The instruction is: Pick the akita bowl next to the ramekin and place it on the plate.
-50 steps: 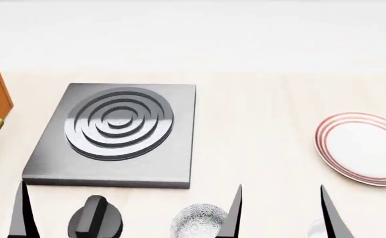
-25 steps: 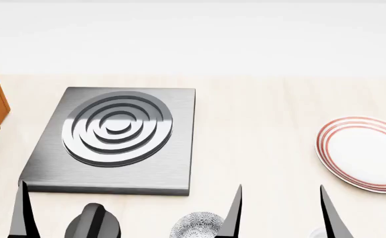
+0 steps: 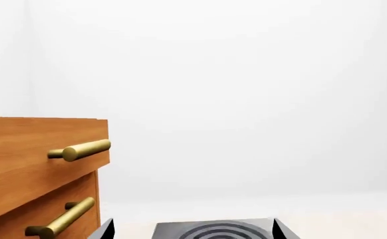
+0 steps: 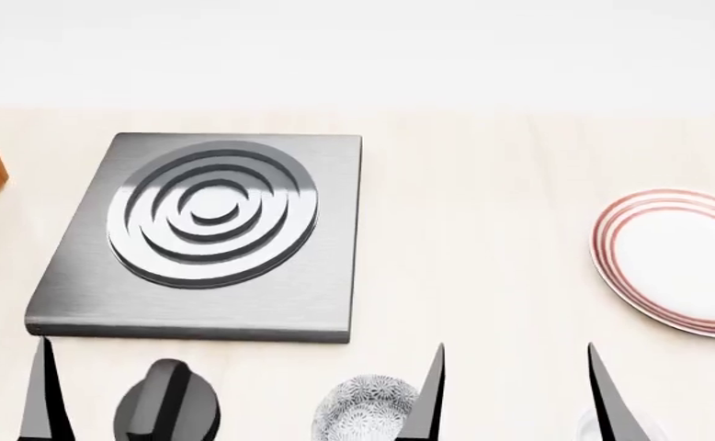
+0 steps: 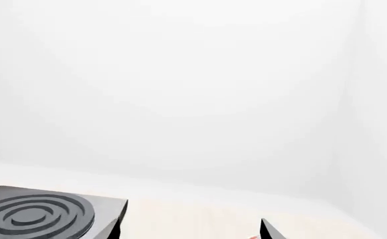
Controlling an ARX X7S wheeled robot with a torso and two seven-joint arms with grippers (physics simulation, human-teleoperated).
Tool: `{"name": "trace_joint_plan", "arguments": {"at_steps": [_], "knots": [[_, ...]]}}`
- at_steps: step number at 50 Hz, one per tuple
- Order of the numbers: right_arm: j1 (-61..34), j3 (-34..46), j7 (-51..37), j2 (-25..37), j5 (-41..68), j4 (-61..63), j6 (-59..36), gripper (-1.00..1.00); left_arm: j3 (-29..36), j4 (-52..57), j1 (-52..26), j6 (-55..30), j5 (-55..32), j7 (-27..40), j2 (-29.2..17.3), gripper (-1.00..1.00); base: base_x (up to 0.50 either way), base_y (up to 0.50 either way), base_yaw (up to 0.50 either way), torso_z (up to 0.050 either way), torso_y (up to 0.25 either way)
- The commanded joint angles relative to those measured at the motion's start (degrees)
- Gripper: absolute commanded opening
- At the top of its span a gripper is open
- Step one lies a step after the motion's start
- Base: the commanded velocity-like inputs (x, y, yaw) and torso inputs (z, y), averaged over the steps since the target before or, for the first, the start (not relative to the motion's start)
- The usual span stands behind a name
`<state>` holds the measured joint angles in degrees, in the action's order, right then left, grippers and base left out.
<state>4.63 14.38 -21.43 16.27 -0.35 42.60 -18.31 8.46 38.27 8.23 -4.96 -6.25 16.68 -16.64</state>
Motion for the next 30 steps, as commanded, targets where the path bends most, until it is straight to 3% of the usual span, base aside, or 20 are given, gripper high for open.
{"name": "trace_joint_plan", "arguments": {"at_steps": [1, 30], "knots": [[-0.20, 0.28, -0.32, 0.25, 0.31, -0.31, 0.06, 1.00, 0.33, -0.19, -0.20, -0.09, -0.12, 0.40, -0.36, 1.00, 0.00, 0.00, 0.00, 0.000, -0.123], [-0.19, 0.92, -1.23, 0.99, 0.66, -0.39, 0.34, 1.00, 0.90, 0.01, 0.00, 0.37, -0.52, 1.31, -1.25, 1.00, 0.00, 0.00, 0.00, 0.000, -0.121]]}}
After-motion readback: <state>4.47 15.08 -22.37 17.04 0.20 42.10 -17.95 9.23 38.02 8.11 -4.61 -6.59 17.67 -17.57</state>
